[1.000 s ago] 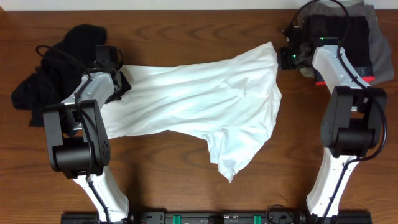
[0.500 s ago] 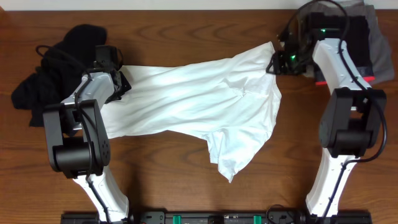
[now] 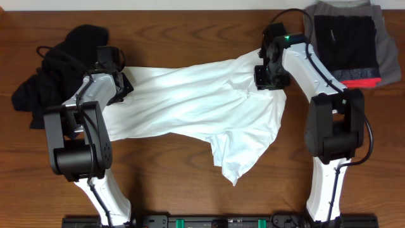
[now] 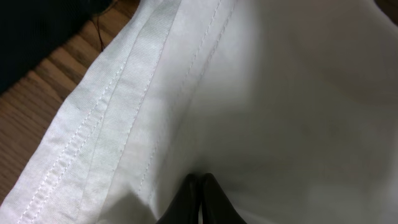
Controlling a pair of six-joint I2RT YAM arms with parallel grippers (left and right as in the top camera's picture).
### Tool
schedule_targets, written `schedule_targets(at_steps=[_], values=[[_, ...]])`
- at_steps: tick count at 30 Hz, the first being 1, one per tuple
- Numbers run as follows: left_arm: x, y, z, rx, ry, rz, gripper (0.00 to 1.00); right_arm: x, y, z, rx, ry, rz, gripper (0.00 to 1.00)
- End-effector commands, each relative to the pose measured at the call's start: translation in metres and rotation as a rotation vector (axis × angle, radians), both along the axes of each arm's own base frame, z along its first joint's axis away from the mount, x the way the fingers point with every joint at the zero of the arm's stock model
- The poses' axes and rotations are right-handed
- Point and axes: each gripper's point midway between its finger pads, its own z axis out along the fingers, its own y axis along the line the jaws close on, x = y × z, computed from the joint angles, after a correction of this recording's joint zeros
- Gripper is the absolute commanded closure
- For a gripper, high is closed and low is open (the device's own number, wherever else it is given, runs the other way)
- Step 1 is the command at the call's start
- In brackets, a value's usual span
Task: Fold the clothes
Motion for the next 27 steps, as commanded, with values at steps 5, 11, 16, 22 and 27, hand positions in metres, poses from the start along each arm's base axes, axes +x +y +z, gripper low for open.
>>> schedule_targets(at_steps=[5, 11, 16, 22, 27], values=[[-0.022, 0.002, -0.036, -0.006, 0.114, 0.000, 0.94, 0.001, -0.029, -0.003, -0.184, -0.025, -0.145, 0.66], [-0.022, 0.002, -0.036, -0.005, 0.114, 0.000, 0.94, 0.003, -0.030, -0.006, -0.189, -0.031, -0.146, 0.66], [-0.022, 0.003, -0.036, -0.005, 0.114, 0.004, 0.94, 0.006, -0.030, -0.009, -0.186, -0.039, -0.146, 0.66], [-0.023, 0.007, -0.036, -0.006, 0.114, 0.012, 0.94, 0.001, -0.029, -0.020, -0.178, -0.029, -0.142, 0.67], [-0.023, 0.009, -0.036, -0.006, 0.113, 0.018, 0.94, 0.002, -0.027, -0.022, -0.164, -0.033, -0.142, 0.69]])
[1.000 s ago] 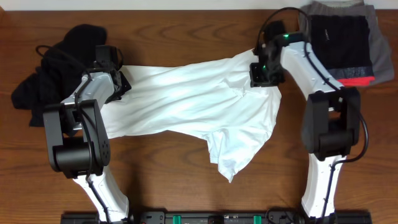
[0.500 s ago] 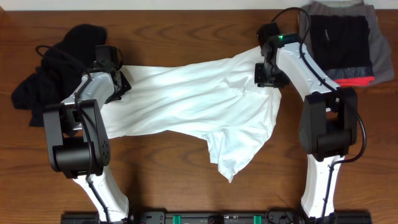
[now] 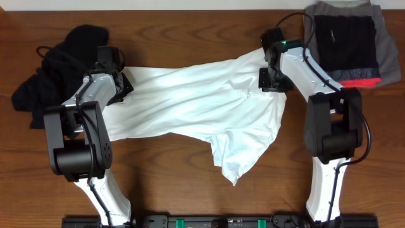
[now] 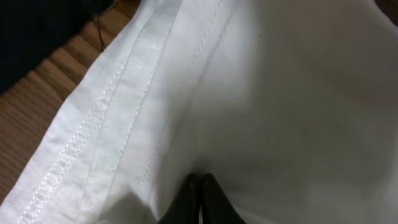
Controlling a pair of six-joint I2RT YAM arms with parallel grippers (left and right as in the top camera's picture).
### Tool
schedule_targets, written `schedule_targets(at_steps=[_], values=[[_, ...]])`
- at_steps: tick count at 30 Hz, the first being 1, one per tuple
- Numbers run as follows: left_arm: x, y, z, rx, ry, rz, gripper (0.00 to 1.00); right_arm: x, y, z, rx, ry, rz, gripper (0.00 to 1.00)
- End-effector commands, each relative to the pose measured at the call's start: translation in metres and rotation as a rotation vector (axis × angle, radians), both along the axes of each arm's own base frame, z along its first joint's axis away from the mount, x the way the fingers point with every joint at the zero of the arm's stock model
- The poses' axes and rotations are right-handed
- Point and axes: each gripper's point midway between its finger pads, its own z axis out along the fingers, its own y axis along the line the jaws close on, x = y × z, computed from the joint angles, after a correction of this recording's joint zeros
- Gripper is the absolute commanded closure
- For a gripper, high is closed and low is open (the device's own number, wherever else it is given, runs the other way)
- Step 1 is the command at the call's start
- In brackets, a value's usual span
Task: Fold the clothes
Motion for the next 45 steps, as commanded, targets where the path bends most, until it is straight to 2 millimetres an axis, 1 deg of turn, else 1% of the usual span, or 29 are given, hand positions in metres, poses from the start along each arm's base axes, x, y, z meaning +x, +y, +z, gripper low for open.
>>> schedule_targets(at_steps=[1, 5, 7, 11, 15, 17, 23, 26, 29, 32, 40, 43, 45], values=[[-0.023, 0.009, -0.036, -0.006, 0.113, 0.018, 0.94, 0.000, 0.001, -0.006, -0.005, 0.003, -0.009, 0.69], [-0.023, 0.009, -0.036, -0.006, 0.113, 0.018, 0.94, 0.000, 0.002, -0.006, 0.005, 0.005, -0.009, 0.76], [-0.023, 0.009, -0.036, -0.006, 0.113, 0.018, 0.94, -0.001, 0.002, -0.006, 0.006, 0.005, -0.009, 0.82], [-0.023, 0.009, -0.036, -0.006, 0.113, 0.018, 0.94, -0.002, 0.003, -0.006, 0.008, 0.011, -0.009, 0.98], [-0.023, 0.009, -0.036, -0.006, 0.113, 0.018, 0.94, -0.002, 0.001, -0.006, 0.008, 0.011, -0.012, 0.99], [-0.023, 0.009, -0.036, -0.006, 0.113, 0.018, 0.94, -0.002, -0.003, -0.004, 0.008, 0.011, -0.022, 0.99], [-0.023, 0.009, -0.036, -0.005, 0.113, 0.017, 0.94, -0.006, -0.026, 0.012, 0.017, 0.019, -0.059, 0.99], [-0.023, 0.009, -0.036, -0.005, 0.113, 0.017, 0.94, -0.006, -0.032, 0.016, 0.058, 0.026, -0.040, 0.99], [-0.023, 0.009, -0.036, -0.005, 0.113, 0.017, 0.94, -0.006, -0.033, 0.016, 0.118, 0.036, -0.010, 0.99], [-0.023, 0.009, -0.036, -0.005, 0.113, 0.017, 0.94, -0.004, -0.029, 0.016, 0.174, 0.032, 0.036, 0.99], [-0.023, 0.009, -0.036, -0.005, 0.114, 0.017, 0.94, -0.004, -0.033, 0.018, 0.181, 0.034, 0.059, 0.99], [-0.023, 0.009, -0.036, -0.003, 0.116, 0.010, 0.94, -0.010, -0.033, 0.025, 0.196, 0.065, 0.100, 0.99], [-0.023, 0.009, -0.036, -0.003, 0.115, 0.010, 0.94, -0.010, -0.033, 0.030, 0.195, 0.069, 0.109, 0.99]])
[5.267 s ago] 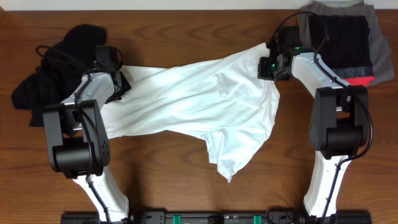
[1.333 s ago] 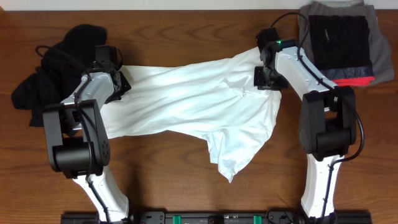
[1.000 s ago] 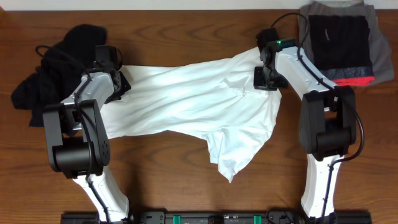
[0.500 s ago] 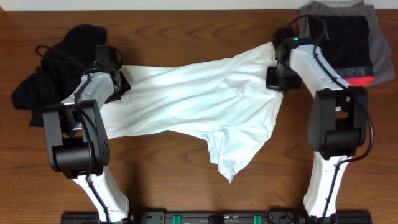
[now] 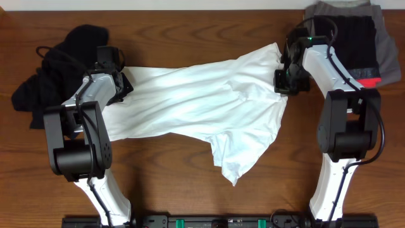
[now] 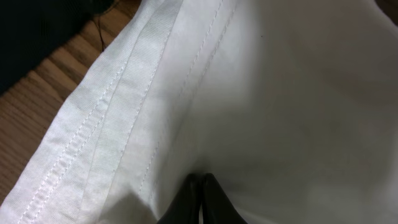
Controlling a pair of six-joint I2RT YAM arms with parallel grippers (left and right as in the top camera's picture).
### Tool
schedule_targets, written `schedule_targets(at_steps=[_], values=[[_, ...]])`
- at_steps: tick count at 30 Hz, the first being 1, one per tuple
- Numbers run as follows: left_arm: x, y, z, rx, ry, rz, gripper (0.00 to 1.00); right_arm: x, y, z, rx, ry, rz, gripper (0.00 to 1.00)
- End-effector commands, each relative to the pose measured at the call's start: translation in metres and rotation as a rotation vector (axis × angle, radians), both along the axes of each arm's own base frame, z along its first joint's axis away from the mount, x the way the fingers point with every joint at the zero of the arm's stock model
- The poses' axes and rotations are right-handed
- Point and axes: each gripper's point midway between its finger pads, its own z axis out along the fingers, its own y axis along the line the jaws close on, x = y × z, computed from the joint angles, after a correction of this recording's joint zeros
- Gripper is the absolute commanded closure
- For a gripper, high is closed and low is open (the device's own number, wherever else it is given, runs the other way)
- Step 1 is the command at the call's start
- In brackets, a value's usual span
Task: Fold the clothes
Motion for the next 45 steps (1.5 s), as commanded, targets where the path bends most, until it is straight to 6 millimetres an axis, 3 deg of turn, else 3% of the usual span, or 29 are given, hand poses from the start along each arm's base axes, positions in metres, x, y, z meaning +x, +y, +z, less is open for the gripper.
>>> schedule_targets(at_steps=[1, 11, 22, 23, 24, 26, 27, 31, 35, 39, 45], values=[[-0.023, 0.009, -0.036, -0.003, 0.115, 0.010, 0.94, 0.013, -0.001, 0.028, 0.024, -0.067, 0.042, 0.99], [-0.023, 0.009, -0.036, -0.003, 0.117, 0.010, 0.94, 0.014, -0.014, 0.032, -0.004, -0.069, 0.035, 0.98], [-0.023, 0.009, -0.036, -0.003, 0.117, 0.010, 0.94, -0.003, -0.027, 0.032, -0.032, 0.001, 0.026, 0.99], [-0.023, 0.009, -0.036, -0.003, 0.116, 0.010, 0.94, -0.002, -0.027, 0.032, -0.032, 0.001, 0.026, 0.94], [-0.023, 0.009, -0.036, -0.003, 0.116, 0.010, 0.94, -0.002, -0.027, 0.032, -0.031, 0.000, 0.026, 0.82], [-0.023, 0.009, -0.036, -0.001, 0.116, 0.010, 0.94, -0.001, -0.027, 0.031, -0.031, -0.006, 0.027, 0.46], [-0.023, 0.010, -0.036, 0.006, 0.116, 0.012, 0.94, 0.000, -0.026, 0.032, -0.030, -0.011, 0.026, 0.38], [-0.022, 0.019, -0.028, 0.061, 0.126, -0.012, 0.94, 0.009, -0.023, 0.040, -0.011, -0.040, 0.025, 0.33], [-0.019, 0.023, 0.001, 0.071, 0.109, -0.006, 0.83, 0.019, -0.016, 0.064, 0.025, -0.089, 0.026, 0.33], [-0.019, 0.020, 0.050, 0.058, 0.057, -0.009, 0.64, 0.022, -0.008, 0.088, 0.043, -0.122, 0.038, 0.33], [-0.041, 0.010, 0.137, 0.039, -0.046, -0.039, 0.22, 0.014, 0.001, 0.115, 0.052, -0.153, 0.059, 0.30]])
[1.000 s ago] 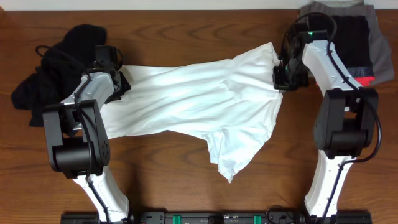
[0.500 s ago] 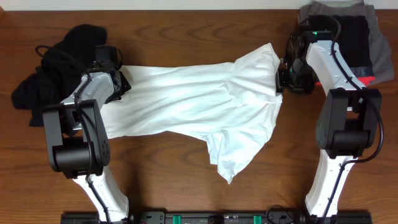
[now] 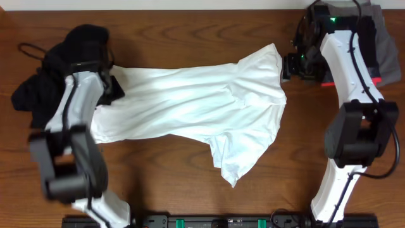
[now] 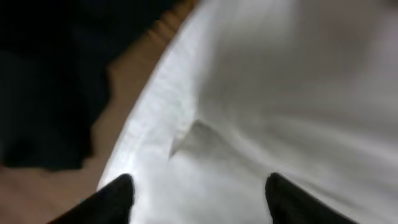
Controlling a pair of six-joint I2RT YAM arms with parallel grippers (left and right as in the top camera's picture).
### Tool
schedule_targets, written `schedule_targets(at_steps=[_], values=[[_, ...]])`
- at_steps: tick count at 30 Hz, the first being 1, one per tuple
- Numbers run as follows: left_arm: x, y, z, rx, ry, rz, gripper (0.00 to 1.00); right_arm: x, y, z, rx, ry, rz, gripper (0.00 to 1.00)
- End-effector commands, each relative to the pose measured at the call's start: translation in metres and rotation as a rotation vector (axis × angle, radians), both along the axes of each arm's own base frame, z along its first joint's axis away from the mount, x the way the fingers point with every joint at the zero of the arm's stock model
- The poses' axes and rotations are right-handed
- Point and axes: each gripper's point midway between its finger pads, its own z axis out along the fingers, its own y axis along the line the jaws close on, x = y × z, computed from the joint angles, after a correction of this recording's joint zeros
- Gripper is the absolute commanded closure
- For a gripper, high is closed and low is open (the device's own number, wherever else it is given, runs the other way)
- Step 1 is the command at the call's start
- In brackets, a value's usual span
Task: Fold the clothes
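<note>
A white shirt lies spread across the middle of the wooden table, with a loose flap hanging toward the front. My left gripper hovers at the shirt's left edge. In the left wrist view the left gripper is open, both dark fingertips apart over white cloth, holding nothing. My right gripper sits just beside the shirt's upper right corner; how its jaws stand does not show.
A heap of black clothes lies at the left, right behind the left arm. A folded stack of grey, black and red garments sits at the back right corner, partly under the right arm. Bare wood shows in front.
My left gripper, then shut on the shirt's left hem, is now open and drawn slightly back to the left. The right gripper has moved up and right, off the shirt's right edge.
At first my left gripper was shut on the left hem and my right gripper rested on the shirt near its upper right. The right gripper then stood farther right, with that corner spread out. Now the left gripper is open and the right is beside the corner.
</note>
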Motion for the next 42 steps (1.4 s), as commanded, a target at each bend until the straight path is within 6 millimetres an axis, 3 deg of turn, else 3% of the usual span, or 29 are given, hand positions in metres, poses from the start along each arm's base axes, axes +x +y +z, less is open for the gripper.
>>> schedule_targets(at_steps=[1, 5, 8, 13, 21, 31, 40, 42], values=[[0.001, -0.002, 0.071, 0.011, -0.158, -0.007, 0.19, 0.000, 0.012, 0.031, 0.024, -0.071, 0.029, 0.30], [-0.027, -0.016, 0.097, -0.051, -0.162, -0.020, 0.15, -0.008, 0.028, 0.036, 0.104, -0.050, 0.042, 0.30], [-0.052, -0.029, 0.095, -0.119, -0.093, 0.000, 0.14, -0.015, 0.039, 0.029, 0.127, -0.022, 0.064, 0.31], [-0.098, -0.036, 0.067, -0.163, 0.089, 0.098, 0.14, -0.023, 0.051, 0.010, 0.122, 0.008, 0.108, 0.33], [-0.140, -0.045, 0.019, -0.209, 0.229, 0.213, 0.14, -0.025, 0.052, -0.026, 0.126, 0.012, 0.109, 0.31], [-0.122, -0.035, -0.033, -0.208, 0.085, 0.258, 0.14, -0.025, 0.060, -0.035, 0.152, 0.002, 0.121, 0.32], [-0.117, 0.018, -0.056, -0.218, -0.020, 0.453, 0.15, -0.024, 0.075, -0.035, 0.149, -0.013, 0.170, 0.32], [-0.111, 0.022, -0.059, -0.240, -0.043, 0.466, 0.20, -0.024, 0.076, -0.035, 0.149, -0.015, 0.173, 0.32]])
